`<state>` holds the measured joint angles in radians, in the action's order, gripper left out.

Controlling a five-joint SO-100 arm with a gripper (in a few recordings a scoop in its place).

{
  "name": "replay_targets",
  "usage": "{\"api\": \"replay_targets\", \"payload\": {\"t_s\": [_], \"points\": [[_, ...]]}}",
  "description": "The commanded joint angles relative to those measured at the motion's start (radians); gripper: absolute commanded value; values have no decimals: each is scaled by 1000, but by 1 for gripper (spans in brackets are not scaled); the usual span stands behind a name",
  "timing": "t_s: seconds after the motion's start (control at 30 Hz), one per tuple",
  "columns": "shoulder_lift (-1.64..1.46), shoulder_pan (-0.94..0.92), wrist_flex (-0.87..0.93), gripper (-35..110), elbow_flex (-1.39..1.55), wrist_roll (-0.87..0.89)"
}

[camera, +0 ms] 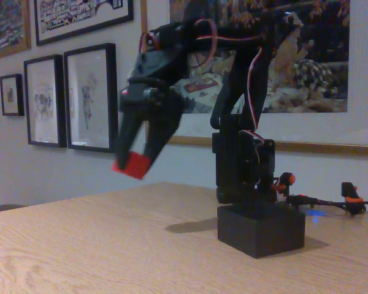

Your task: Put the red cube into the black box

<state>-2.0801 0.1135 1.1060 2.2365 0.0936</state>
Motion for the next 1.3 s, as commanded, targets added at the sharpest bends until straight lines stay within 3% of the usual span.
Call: {"api": "replay_targets", "payload": {"t_s": [0.0, 0.23, 0.53, 0.93, 1.27], "points": [[-110, -37, 58, -2, 54, 141], [-333, -161, 221, -6, 46, 324], [-460, -463, 439, -10, -71, 350], [-423, -742, 304, -12, 20, 302], [-382, -733, 80, -13, 233, 267]]}}
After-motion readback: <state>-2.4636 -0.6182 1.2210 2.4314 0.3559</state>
